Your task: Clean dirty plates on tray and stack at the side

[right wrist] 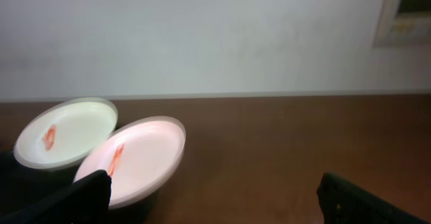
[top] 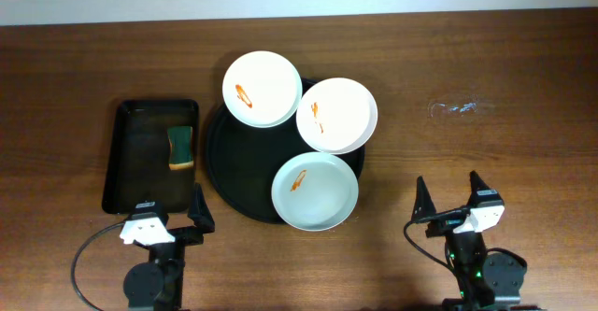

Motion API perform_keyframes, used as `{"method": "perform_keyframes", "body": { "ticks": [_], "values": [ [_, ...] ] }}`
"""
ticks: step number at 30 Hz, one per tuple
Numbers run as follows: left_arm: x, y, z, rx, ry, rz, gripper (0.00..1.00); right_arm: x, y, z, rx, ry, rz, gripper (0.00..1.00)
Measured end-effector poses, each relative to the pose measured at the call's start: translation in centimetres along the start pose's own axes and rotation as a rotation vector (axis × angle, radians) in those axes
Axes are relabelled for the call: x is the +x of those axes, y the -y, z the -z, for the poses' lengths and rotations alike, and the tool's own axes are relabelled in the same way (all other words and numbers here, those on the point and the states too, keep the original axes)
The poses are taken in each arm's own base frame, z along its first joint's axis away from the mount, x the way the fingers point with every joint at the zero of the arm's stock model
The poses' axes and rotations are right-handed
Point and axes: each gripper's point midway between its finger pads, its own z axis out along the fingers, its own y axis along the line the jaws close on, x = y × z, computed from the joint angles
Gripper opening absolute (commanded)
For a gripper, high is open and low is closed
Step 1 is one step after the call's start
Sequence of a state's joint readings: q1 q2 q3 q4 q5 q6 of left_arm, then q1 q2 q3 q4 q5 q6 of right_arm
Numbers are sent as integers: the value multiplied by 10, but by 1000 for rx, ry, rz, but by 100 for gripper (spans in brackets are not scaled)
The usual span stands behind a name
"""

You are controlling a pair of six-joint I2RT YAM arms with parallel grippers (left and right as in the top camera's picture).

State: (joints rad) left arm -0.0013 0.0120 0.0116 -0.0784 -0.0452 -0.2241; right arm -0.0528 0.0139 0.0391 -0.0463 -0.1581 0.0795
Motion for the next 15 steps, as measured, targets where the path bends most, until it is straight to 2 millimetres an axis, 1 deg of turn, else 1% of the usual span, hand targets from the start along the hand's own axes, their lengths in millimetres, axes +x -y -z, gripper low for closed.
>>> {"method": "perform_keyframes", "body": {
  "ticks": [1, 2, 4, 5, 6, 7, 8, 9, 10, 11, 12, 13, 14, 15],
  "values": [
    [0, 0, 0, 0, 0, 0, 99, -2, -2, 1, -6, -25, -8, 99],
    [0, 0, 0, 0, 0, 0, 99, -14, -5, 4, -15, -39, -15, 99],
    [0, 0, 0, 0, 0, 0, 99, -50, -10, 7, -22, -72, -29, 99],
    [0, 0, 0, 0, 0, 0, 99, -68, -11, 6, -18, -121, -39, 99],
    [0, 0, 0, 0, 0, 0, 99, -79, -12, 4, -14, -174, -52, 99],
    [0, 0, 0, 0, 0, 0, 99, -86, -13, 3, -7, -280, -71, 99],
    [0, 0, 0, 0, 1, 0, 99, -98, -13, -2, 0, -377, -89, 99],
    [0, 0, 0, 0, 0, 0, 99, -97, -14, 0, 11, -517, -116, 99],
    [0, 0, 0, 0, 1, 0, 99, -103, -15, 0, 22, -645, -139, 99],
    [0, 0, 0, 0, 2, 0, 99, -116, -16, -6, 25, -734, -158, 99],
    [0, 0, 0, 0, 0, 0, 99, -119, -17, -8, 24, -770, -167, 99],
    [0, 0, 0, 0, 1, 0, 99, -125, -20, -17, 5, -832, -191, 99],
    [-1, 0, 0, -1, 3, 0, 99, -124, -29, -15, -31, -934, -238, 99],
    [0, -1, 0, -3, 1, 0, 99, -126, -38, -22, -77, -987, -280, 99]
  ]
}}
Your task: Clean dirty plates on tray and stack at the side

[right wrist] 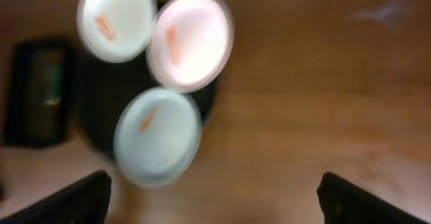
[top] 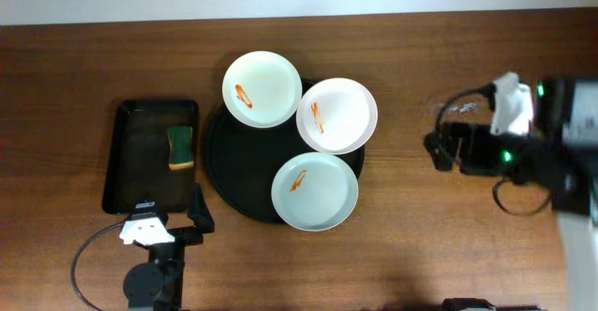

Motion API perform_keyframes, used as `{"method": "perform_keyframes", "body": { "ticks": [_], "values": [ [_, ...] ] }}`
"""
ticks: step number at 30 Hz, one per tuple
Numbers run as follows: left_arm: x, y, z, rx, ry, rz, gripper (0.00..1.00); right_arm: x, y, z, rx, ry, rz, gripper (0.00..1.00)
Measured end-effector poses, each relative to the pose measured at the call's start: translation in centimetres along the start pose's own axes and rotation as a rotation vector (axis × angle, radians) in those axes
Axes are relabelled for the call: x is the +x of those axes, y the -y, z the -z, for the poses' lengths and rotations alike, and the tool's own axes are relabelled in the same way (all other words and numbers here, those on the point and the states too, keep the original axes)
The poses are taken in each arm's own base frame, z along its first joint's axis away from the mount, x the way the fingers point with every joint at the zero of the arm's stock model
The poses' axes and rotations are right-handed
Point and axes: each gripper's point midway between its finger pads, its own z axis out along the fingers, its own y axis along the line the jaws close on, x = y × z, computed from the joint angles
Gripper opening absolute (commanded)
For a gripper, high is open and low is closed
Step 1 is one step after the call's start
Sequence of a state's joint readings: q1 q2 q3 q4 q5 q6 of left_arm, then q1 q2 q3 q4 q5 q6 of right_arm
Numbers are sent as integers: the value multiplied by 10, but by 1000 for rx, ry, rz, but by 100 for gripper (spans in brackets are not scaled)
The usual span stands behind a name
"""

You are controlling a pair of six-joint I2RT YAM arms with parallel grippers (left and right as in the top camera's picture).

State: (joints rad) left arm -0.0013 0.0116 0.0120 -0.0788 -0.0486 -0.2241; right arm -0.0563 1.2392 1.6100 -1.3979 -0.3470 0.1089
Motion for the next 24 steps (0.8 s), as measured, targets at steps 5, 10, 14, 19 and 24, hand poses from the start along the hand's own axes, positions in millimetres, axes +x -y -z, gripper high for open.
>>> {"method": "perform_keyframes", "body": {
  "ticks": [5, 10, 14, 19, 24],
  "values": [
    [0, 0, 0, 0, 1, 0, 99, 10, -18, -42, -152, -224, -77, 94],
    [0, 0, 0, 0, 1, 0, 99, 55, -38, -97, -135, -357, -65, 93],
    [0, 0, 0, 0, 1, 0, 99, 109, -43, -150, 12, -441, -96, 95],
    [0, 0, 0, -1, 1, 0, 99, 137, -43, -187, 130, -375, -177, 78],
    [0, 0, 0, 0, 1, 0, 99, 155, -31, -217, 146, -325, -294, 99]
  ]
}}
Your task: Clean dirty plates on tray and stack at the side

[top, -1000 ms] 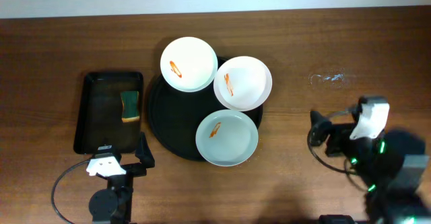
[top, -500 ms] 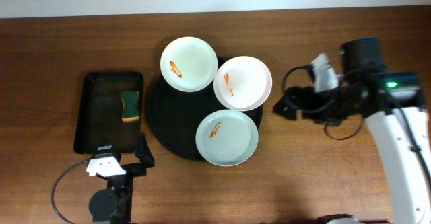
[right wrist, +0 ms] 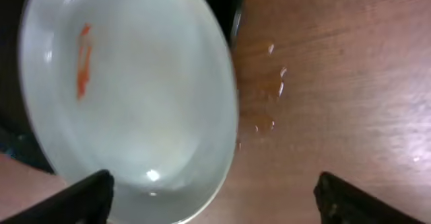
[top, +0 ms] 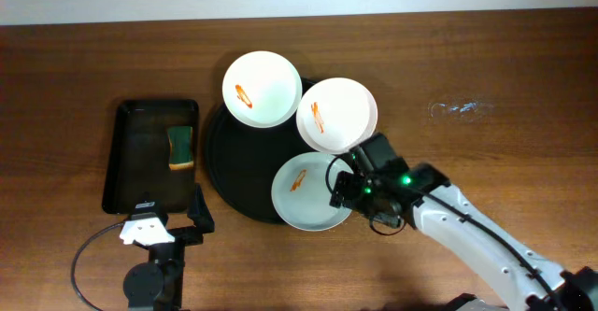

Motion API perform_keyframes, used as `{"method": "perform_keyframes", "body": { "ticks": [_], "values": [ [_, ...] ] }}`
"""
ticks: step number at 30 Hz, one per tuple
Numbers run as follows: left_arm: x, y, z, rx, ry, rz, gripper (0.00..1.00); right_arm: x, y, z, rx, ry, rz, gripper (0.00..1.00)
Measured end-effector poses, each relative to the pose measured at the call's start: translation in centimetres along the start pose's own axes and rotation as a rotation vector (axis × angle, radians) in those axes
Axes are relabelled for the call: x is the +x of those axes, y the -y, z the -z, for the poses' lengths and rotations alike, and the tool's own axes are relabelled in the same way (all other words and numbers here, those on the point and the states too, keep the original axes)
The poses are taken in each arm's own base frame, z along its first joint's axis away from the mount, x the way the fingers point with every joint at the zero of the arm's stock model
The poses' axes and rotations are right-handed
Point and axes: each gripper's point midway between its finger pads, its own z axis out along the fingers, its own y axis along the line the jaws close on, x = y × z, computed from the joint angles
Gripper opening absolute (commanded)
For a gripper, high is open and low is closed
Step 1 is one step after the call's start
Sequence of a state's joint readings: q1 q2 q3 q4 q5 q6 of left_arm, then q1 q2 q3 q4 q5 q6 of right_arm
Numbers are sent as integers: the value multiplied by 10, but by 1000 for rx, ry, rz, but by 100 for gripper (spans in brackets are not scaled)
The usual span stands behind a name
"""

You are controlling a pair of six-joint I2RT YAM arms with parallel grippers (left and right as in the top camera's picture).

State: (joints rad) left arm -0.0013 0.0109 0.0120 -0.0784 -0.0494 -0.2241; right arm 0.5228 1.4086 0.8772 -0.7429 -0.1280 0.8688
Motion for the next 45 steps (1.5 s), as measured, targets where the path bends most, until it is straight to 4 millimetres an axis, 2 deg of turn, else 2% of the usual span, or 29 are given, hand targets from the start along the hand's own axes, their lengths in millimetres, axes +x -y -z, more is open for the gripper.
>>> {"method": "perform_keyframes", "body": {
  "ticks": [2, 4, 5, 11, 15, 22, 24, 27, 28, 30, 31, 33, 35, 37, 39, 41, 42, 44, 45],
  "values": [
    [0, 0, 0, 0, 0, 0, 99, -1, 0, -9, -24, 15, -17, 96],
    [0, 0, 0, 0, 0, 0, 99, 0, 1, -15, -34, 23, -24, 86],
    [0, 0, 0, 0, 0, 0, 99, 0, 2, -17, -36, 25, -28, 86],
    [0, 0, 0, 0, 0, 0, 99, 3, 8, -28, -36, 24, -52, 85],
    [0, 0, 0, 0, 0, 0, 99, 9, 16, -44, 3, -14, -98, 81],
    [-4, -4, 0, -26, 18, 1, 99, 13, 12, -44, -19, -41, -104, 80],
    [-17, 1, 1, -2, 65, 3, 99, 12, 9, -41, -33, -34, -102, 81],
    [-33, 13, 10, 35, 2, -8, 99, 10, 7, -39, -42, -26, -95, 82],
    [-48, 18, 16, 43, -20, -26, 99, 10, 7, -38, -43, -26, -93, 84],
    [-117, 40, 34, 79, -42, -97, 99, 10, 6, -38, -45, -25, -87, 85],
    [-128, 44, 39, 77, -135, -130, 99, 9, 5, -37, -51, -21, -84, 85],
    [-165, 56, 31, 74, -322, -194, 99, 9, 4, -36, -54, -20, -84, 85],
    [-163, 58, 20, 58, -594, -232, 99, 8, 3, -35, -58, -19, -76, 85],
    [-171, 61, -11, 55, -693, -249, 99, 7, 2, -35, -61, -15, -64, 85],
    [-156, 60, -58, 45, -869, -253, 98, 8, 2, -35, -60, -17, -57, 86],
    [-128, 51, -88, 14, -995, -262, 84, 8, 2, -35, -61, -16, -55, 86],
    [-106, 42, -95, -24, -1085, -259, 79, 8, 2, -35, -60, -16, -55, 86],
    [-68, 29, -98, -88, -1248, -241, 79, 7, 2, -35, -61, -15, -51, 86],
    [-51, 22, -107, -118, -1292, -235, 77, 8, 2, -35, -59, -15, -49, 86]
  ]
}}
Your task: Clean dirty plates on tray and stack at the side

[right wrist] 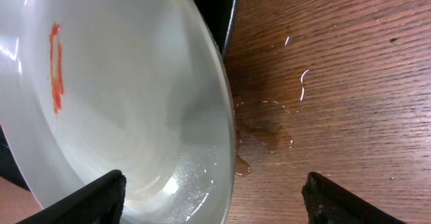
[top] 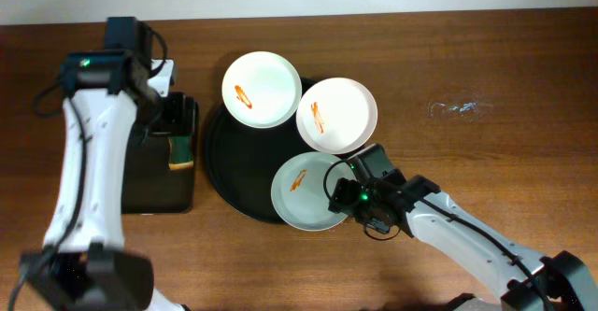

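Three dirty plates with orange smears rest on the round black tray [top: 234, 166]: a white plate [top: 262, 89], a pinkish plate [top: 337, 115] and a pale blue plate [top: 313, 191] at the front. My right gripper [top: 348, 196] [right wrist: 215, 200] is open and straddles the blue plate's [right wrist: 121, 96] right rim, one finger over the plate and one over the table. My left gripper [top: 177, 115] hangs over the far right corner of the rectangular black tray [top: 131, 176], just beyond the green and yellow sponge [top: 179, 149]. The overhead view does not show how its jaws stand.
A small puddle [right wrist: 266, 123] lies on the wooden table [top: 486, 49] right beside the blue plate's rim. A wet streak [top: 458, 107] marks the table at the back right. The left arm [top: 89, 152] stretches along the rectangular tray's left side.
My left arm was parked at the front edge and now reaches out over the rectangular tray near the sponge. The right gripper is still at the blue plate's right rim, a little closer.
Both arms were parked at the front edge with grippers open. Then the right arm was raised over the table's right side, looking down on the plates. Then its open gripper was at the blue plate's right rim. Now the left arm is over the sponge tray.
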Motion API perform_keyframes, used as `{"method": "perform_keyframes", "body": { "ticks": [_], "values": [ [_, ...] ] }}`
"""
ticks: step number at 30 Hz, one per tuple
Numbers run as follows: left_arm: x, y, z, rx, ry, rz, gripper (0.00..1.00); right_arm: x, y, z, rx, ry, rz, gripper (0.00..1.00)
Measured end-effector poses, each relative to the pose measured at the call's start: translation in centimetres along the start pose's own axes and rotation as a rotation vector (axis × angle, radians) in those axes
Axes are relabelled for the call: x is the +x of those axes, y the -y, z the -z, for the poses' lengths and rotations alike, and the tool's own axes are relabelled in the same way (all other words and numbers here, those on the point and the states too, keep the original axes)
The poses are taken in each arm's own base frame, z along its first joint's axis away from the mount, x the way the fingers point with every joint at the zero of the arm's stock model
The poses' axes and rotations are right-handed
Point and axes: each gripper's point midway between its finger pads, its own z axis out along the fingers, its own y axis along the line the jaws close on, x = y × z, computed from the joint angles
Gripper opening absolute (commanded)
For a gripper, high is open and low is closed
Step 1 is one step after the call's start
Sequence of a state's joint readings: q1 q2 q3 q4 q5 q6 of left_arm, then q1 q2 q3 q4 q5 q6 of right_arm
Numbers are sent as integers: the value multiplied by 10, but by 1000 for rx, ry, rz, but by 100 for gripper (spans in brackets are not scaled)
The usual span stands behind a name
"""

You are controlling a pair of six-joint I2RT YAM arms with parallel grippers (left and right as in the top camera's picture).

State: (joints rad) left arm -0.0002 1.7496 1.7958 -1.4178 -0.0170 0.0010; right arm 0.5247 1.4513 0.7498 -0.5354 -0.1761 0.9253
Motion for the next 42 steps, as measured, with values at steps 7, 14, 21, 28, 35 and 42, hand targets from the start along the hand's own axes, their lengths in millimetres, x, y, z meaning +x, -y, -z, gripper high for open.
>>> {"method": "perform_keyframes", "body": {
  "ticks": [7, 14, 21, 28, 35, 42],
  "values": [
    [-16, -21, -106, -37, -154, 130, 62, 0, 0, 0, 0, 3, 9, 86],
    [-10, -23, -180, -38, -272, 144, 63, 0, 1, 0, 3, 1, 9, 86],
    [-14, -33, -196, -62, -234, 171, 32, 0, 1, 0, 3, 1, 9, 86],
    [-15, -95, -200, -109, -187, 298, 29, 0, 1, 0, 3, 1, 9, 86],
    [-20, -109, -200, -125, -158, 288, 30, 0, 1, 0, 4, 0, 9, 86],
    [-21, -105, -201, -115, -158, 276, 56, 0, 1, 0, 3, 0, 9, 86]
  ]
}}
